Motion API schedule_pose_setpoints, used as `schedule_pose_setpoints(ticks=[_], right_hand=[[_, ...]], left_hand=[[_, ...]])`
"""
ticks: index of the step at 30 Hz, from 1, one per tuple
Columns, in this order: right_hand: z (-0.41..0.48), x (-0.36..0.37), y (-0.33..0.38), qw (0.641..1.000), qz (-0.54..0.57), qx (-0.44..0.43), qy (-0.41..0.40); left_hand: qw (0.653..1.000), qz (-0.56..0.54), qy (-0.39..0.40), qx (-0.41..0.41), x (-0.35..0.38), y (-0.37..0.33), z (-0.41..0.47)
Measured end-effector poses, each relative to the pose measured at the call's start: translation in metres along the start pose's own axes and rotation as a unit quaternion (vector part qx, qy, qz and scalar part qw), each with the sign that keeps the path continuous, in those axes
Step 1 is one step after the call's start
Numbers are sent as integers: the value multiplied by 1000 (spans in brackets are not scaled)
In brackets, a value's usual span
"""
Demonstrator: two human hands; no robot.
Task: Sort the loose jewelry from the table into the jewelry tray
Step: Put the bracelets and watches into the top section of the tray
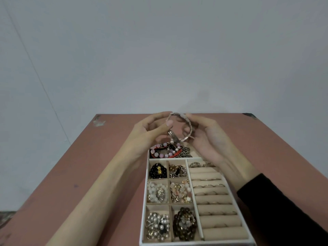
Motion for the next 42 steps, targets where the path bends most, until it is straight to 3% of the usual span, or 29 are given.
schedule_pose_setpoints(ticks=[4,7,12,18,23,28,31,34,42], right_hand=[[2,1,-6,999,-13,34,33],[1,5,-6,993,-106,24,38],[-1,-3,1,950,-306,-33,-48],[-5,-21,19,953,-287,-57,-85],[-8,-40,27,952,-276,-48,-121],[-9,-60,30,945,-286,-27,-155],[-9,-68,30,915,-360,-26,-180],[-9,-70,32,847,-481,-52,-220],[-5,-50,29,755,-628,-74,-173]], left_hand=[[999,-29,-19,-14,-5,1,0],[996,-60,-50,-43,-10,10,0],[990,-81,-73,-88,-19,21,0],[990,-99,-43,-92,-12,23,2],[996,0,-40,-73,-2,28,4],[979,188,49,-55,20,19,16],[962,246,89,-76,30,24,21],[935,333,106,-63,32,25,25],[877,453,161,-13,40,15,25]])
Point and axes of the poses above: each hand's wrist, its own z-axis towards the middle knuckle, its own x-axis out of the palm, y = z × x, the point moved 10 cm from there along z, towards the middle knuckle, and after that the axes turned 10 degrees about x, right-handed, at the moved point
